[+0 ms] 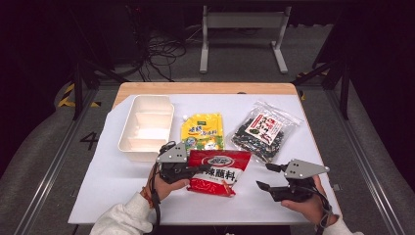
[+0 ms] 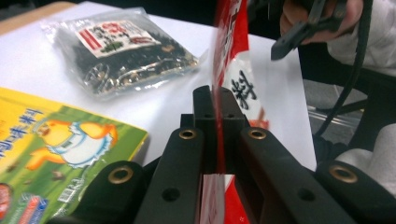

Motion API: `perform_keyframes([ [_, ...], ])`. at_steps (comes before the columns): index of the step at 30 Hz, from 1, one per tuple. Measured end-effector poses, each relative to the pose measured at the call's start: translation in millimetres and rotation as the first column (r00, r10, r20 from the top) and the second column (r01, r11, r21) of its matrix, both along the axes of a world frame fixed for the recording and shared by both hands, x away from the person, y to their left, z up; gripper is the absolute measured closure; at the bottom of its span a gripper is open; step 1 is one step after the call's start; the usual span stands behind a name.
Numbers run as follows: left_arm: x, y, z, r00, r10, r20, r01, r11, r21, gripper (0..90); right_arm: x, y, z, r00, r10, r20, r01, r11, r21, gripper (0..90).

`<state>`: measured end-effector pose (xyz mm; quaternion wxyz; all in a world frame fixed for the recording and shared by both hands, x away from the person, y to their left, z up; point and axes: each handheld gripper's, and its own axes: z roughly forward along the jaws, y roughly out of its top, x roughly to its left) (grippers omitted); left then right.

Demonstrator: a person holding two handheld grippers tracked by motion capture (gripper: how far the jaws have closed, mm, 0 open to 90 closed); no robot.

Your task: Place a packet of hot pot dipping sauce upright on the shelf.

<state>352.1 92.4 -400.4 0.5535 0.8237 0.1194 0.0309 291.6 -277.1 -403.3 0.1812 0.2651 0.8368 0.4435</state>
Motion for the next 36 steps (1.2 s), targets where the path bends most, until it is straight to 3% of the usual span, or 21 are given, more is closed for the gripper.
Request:
perform_keyframes([
  [7, 0.3, 11.1, 8.6, 0.9983, 0.051, 0.029, -0.050, 0.9987, -0.010, 90.0, -1.9, -17.0, -15.5, 0.9972, -0.073, -0.013, 0.073, 0.9960, -0.052, 30.5],
  [12, 0.0, 19.2, 15.5, 0.9970, 0.065, 0.042, -0.063, 0.9972, -0.039, 90.0, 0.8, -23.6, -22.1, 0.9938, -0.108, -0.027, 0.106, 0.9925, -0.062, 28.9],
  [16, -1.5, 23.1, 20.0, 0.9953, 0.076, 0.059, -0.073, 0.9959, -0.053, 90.0, 2.8, -27.5, -22.0, 0.9909, -0.132, -0.029, 0.130, 0.9906, -0.042, 28.5],
  [22, -2.9, 31.1, 24.6, 0.9922, 0.104, 0.068, -0.099, 0.9925, -0.071, 90.0, 4.1, -24.9, -22.4, 0.9911, -0.131, -0.022, 0.130, 0.9911, -0.028, 27.1],
  [29, -0.9, 46.0, 36.3, 0.9852, 0.145, 0.092, -0.136, 0.9859, -0.098, 90.0, 6.4, -16.1, -27.0, 0.9946, -0.100, -0.026, 0.099, 0.9938, -0.052, 26.1],
  [36, 5.5, 64.0, 50.5, 0.9711, 0.205, 0.122, -0.190, 0.9740, -0.124, 90.0, 3.9, -14.8, -28.9, 0.9947, -0.099, -0.028, 0.098, 0.9942, -0.045, 25.6],
])
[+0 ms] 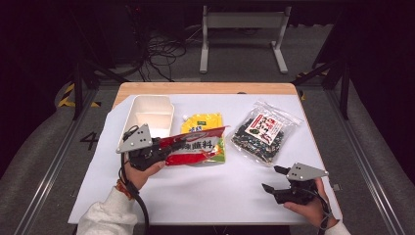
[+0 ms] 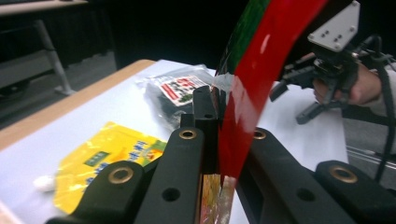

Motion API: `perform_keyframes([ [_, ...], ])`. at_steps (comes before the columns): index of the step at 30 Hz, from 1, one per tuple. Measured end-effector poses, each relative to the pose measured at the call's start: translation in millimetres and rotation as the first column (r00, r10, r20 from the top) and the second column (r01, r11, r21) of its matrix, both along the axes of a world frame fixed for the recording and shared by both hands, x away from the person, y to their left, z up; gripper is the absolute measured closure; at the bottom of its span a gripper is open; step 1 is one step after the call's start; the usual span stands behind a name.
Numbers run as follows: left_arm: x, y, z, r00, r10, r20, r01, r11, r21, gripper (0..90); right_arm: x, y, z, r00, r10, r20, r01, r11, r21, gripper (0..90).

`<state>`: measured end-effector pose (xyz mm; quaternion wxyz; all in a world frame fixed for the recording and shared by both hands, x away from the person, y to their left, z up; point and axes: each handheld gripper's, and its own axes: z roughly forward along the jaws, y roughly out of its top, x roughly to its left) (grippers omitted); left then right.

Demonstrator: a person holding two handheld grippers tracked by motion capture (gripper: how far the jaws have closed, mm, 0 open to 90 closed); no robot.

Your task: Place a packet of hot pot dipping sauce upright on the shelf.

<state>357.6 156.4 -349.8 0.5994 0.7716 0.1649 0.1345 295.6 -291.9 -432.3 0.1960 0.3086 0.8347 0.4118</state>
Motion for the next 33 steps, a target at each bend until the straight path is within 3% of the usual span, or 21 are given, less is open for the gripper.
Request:
perform_keyframes([
  [5, 10.2, 19.4, 10.1, 0.9990, 0.044, 0.012, -0.044, 0.9989, -0.015, 90.0, -0.1, 2.3, -0.8, 1.0000, -0.004, -0.003, 0.004, 0.9999, 0.009, 25.1],
  [10, 27.6, 42.2, 25.1, 0.9942, 0.105, 0.024, -0.105, 0.9944, 0.004, 90.0, 1.3, 4.0, -3.1, 0.9999, 0.004, -0.015, -0.004, 1.0000, 0.006, 25.1],
  [16, 54.7, 64.4, 39.5, 0.9849, 0.171, 0.024, -0.172, 0.9852, 0.006, 90.0, 4.1, 5.3, -6.3, 0.9997, 0.000, -0.025, 0.000, 1.0000, 0.000, 25.2],
  [22, 85.4, 75.2, 48.8, 0.9796, 0.198, 0.035, -0.199, 0.9797, 0.027, 90.0, 4.4, 4.6, -7.4, 0.9995, -0.007, -0.030, 0.007, 1.0000, -0.001, 25.2],
  [26, 99.2, 81.1, 48.7, 0.9776, 0.208, 0.029, -0.209, 0.9772, 0.036, 90.0, 4.3, 3.3, -10.4, 0.9990, -0.013, -0.042, 0.013, 0.9999, -0.002, 25.2],
  [30, 119.3, 89.3, 44.8, 0.9747, 0.222, 0.025, -0.223, 0.9747, 0.020, 90.0, 0.2, 2.3, -13.6, 0.9984, -0.022, -0.052, 0.021, 0.9996, -0.017, 25.3],
  [33, 133.4, 90.9, 41.1, 0.9730, 0.229, 0.025, -0.230, 0.9722, 0.042, 90.0, -3.4, 0.9, -14.4, 0.9975, -0.038, -0.059, 0.038, 0.9992, -0.012, 25.3],
])
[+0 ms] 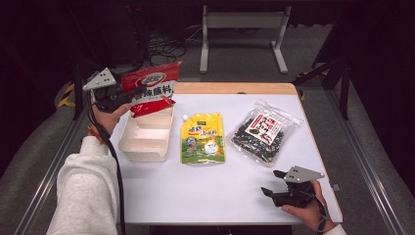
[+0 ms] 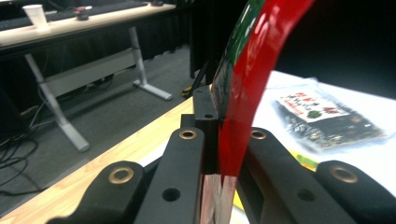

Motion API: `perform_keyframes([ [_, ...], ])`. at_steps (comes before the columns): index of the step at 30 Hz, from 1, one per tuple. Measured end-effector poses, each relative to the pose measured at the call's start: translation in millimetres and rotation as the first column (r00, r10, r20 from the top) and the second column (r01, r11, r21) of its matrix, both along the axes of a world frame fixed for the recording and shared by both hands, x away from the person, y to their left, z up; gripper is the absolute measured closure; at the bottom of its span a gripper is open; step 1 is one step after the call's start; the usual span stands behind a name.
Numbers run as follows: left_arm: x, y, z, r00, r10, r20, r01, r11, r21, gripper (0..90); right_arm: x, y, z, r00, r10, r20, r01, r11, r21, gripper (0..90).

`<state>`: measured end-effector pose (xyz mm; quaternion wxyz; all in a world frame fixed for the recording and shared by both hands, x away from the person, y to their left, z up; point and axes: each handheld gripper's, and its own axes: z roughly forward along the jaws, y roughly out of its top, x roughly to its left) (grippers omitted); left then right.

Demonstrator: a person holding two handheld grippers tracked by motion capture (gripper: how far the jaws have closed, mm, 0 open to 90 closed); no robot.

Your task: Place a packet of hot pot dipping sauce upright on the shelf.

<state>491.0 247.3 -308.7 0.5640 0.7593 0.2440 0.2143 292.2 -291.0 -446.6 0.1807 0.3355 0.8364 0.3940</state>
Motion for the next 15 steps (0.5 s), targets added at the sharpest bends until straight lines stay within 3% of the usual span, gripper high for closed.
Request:
perform_keyframes([
  [9, 31.8, 0.3, -16.8, 0.9992, -0.028, -0.028, 0.029, 0.9994, 0.017, 90.0, -8.7, -1.9, 2.2, 0.9993, -0.038, -0.008, 0.038, 0.9991, 0.020, 25.6],
  [15, 43.9, 0.7, -29.1, 0.9985, -0.029, -0.045, 0.030, 0.9994, 0.018, 90.0, -15.4, -6.2, -1.3, 0.9980, -0.058, -0.023, 0.058, 0.9982, 0.012, 25.5],
])
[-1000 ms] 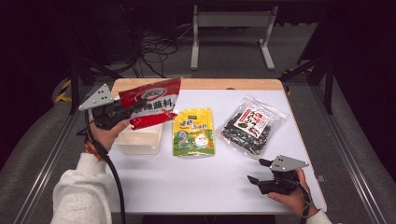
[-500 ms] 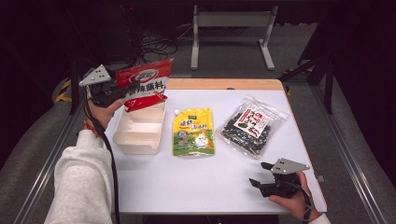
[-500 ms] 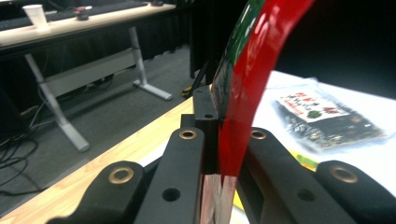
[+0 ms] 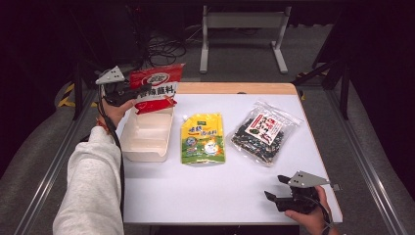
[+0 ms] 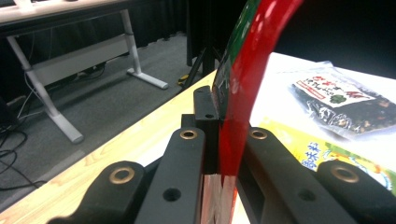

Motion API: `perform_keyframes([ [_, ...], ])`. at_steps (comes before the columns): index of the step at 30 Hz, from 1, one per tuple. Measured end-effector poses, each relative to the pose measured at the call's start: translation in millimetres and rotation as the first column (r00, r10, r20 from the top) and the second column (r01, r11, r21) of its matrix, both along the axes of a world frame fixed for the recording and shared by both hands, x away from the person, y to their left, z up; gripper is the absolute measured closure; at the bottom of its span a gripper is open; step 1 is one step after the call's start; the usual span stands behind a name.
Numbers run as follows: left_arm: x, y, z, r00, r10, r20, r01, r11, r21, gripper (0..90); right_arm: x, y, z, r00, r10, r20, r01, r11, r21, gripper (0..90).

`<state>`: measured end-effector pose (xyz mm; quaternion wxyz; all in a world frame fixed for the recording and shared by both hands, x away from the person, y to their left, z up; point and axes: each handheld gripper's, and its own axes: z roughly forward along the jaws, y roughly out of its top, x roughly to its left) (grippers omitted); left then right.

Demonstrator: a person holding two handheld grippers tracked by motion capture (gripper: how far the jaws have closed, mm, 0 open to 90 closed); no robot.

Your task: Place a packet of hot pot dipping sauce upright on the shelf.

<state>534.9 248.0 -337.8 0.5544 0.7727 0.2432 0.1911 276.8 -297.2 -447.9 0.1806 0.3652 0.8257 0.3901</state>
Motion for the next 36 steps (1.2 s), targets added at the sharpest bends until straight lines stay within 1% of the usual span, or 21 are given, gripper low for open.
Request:
perform_keyframes([
  [2, 3.2, -0.8, -3.2, 1.0000, -0.008, -0.005, 0.008, 0.9999, 0.014, 90.0, -2.4, -2.1, -0.3, 1.0000, -0.005, -0.002, 0.005, 1.0000, 0.003, 25.5],
  [4, 6.1, -2.5, -5.7, 0.9999, 0.000, -0.012, 0.000, 0.9990, 0.045, 90.0, -4.7, -4.6, -0.3, 0.9998, -0.018, -0.002, 0.018, 0.9998, 0.001, 25.6],
  [6, 8.5, -3.5, -8.9, 0.9998, 0.006, -0.017, -0.005, 0.9982, 0.060, 90.0, -6.4, -6.1, -0.5, 0.9996, -0.027, -0.002, 0.027, 0.9996, 0.002, 25.6],
  [7, 9.9, -3.2, -11.1, 0.9998, 0.007, -0.018, -0.007, 0.9985, 0.055, 90.0, -7.1, -6.3, -0.7, 0.9996, -0.028, -0.003, 0.028, 0.9996, 0.002, 25.6],
  [9, 11.4, -0.7, -13.1, 0.9999, -0.007, -0.014, 0.007, 0.9997, 0.025, 90.0, -8.6, -5.9, -1.0, 0.9995, -0.032, -0.003, 0.032, 0.9995, -0.003, 25.6],
  [11, 12.5, -1.3, -12.4, 1.0000, -0.003, -0.008, 0.004, 0.9996, 0.029, 90.0, -9.1, -5.3, -0.7, 0.9996, -0.027, -0.002, 0.027, 0.9996, -0.003, 25.6],
  [14, 14.7, -5.3, -11.1, 1.0000, -0.009, 0.000, 0.009, 0.9971, 0.075, 90.0, -8.6, -4.4, -1.0, 0.9996, -0.028, -0.005, 0.027, 0.9996, -0.006, 25.6],
  [16, 16.9, -5.6, -9.1, 0.9999, 0.001, 0.016, -0.003, 0.9959, 0.091, 90.0, -7.9, -3.8, -1.6, 0.9996, -0.028, -0.010, 0.028, 0.9996, -0.008, 25.6],
  [17, 18.2, -5.5, -8.5, 0.9999, 0.006, 0.012, -0.007, 0.9958, 0.091, 90.0, -7.6, -3.3, -1.9, 0.9996, -0.027, -0.011, 0.027, 0.9996, -0.009, 25.6],
  [20, 21.9, -4.5, -8.8, 0.9993, 0.027, 0.024, -0.030, 0.9939, 0.106, 89.9, -7.4, -1.8, -2.8, 0.9996, -0.025, -0.013, 0.025, 0.9996, -0.016, 25.7],
  [25, 24.7, 0.6, -17.2, 0.9970, 0.076, 0.015, -0.077, 0.9927, 0.092, 88.0, -6.8, -1.7, -3.8, 0.9996, -0.020, -0.020, 0.020, 0.9997, -0.017, 25.8],
  [26, 24.5, 2.4, -19.5, 0.9978, 0.065, 0.007, -0.066, 0.9943, 0.084, 87.6, -6.4, -1.6, -4.0, 0.9995, -0.021, -0.022, 0.020, 0.9997, -0.017, 25.8],
  [27, 24.0, 3.8, -21.3, 0.9984, 0.056, 0.004, -0.056, 0.9946, 0.087, 88.0, -6.2, -1.5, -4.2, 0.9995, -0.019, -0.023, 0.019, 0.9997, -0.017, 25.8],
  [28, 23.3, 5.1, -23.1, 0.9982, 0.059, 0.000, -0.059, 0.9937, 0.095, 88.8, -6.2, -1.2, -4.2, 0.9996, -0.017, -0.024, 0.016, 0.9997, -0.020, 25.8],
  [30, 22.9, 6.9, -24.6, 0.9977, 0.067, -0.008, -0.065, 0.9922, 0.106, 89.5, -6.1, -0.9, -4.5, 0.9996, -0.011, -0.026, 0.011, 0.9997, -0.021, 25.7],
  [31, 21.8, 11.0, -24.3, 0.9951, 0.099, -0.005, -0.098, 0.9901, 0.101, 89.9, -5.6, -0.5, -5.3, 0.9995, -0.009, -0.030, 0.009, 0.9997, -0.022, 25.8],
  [32, 21.8, 11.0, -24.3, 0.9951, 0.099, -0.005, -0.098, 0.9901, 0.101, 90.0, -5.6, -0.5, -5.3, 0.9995, -0.009, -0.030, 0.009, 0.9997, -0.022, 25.8],
  [33, 21.1, 13.9, -22.1, 0.9949, 0.101, 0.000, -0.100, 0.9917, 0.081, 90.0, -5.4, 0.4, -5.8, 0.9994, -0.005, -0.035, 0.004, 0.9997, -0.025, 25.8],
  [34, 20.5, 14.3, -20.5, 0.9953, 0.096, 0.006, -0.097, 0.9921, 0.080, 90.0, -5.4, 0.7, -5.9, 0.9994, -0.004, -0.034, 0.003, 0.9997, -0.026, 25.8],
  [35, 20.3, 13.4, -18.1, 0.9955, 0.093, 0.015, -0.094, 0.9911, 0.094, 90.0, -5.4, 0.7, -5.9, 0.9994, -0.004, -0.034, 0.003, 0.9997, -0.026, 25.8],
  [36, 20.3, 10.6, -15.6, 0.9961, 0.085, 0.024, -0.088, 0.9891, 0.119, 89.9, -5.4, 0.9, -6.0, 0.9994, -0.001, -0.035, 0.000, 0.9997, -0.026, 25.8],
])
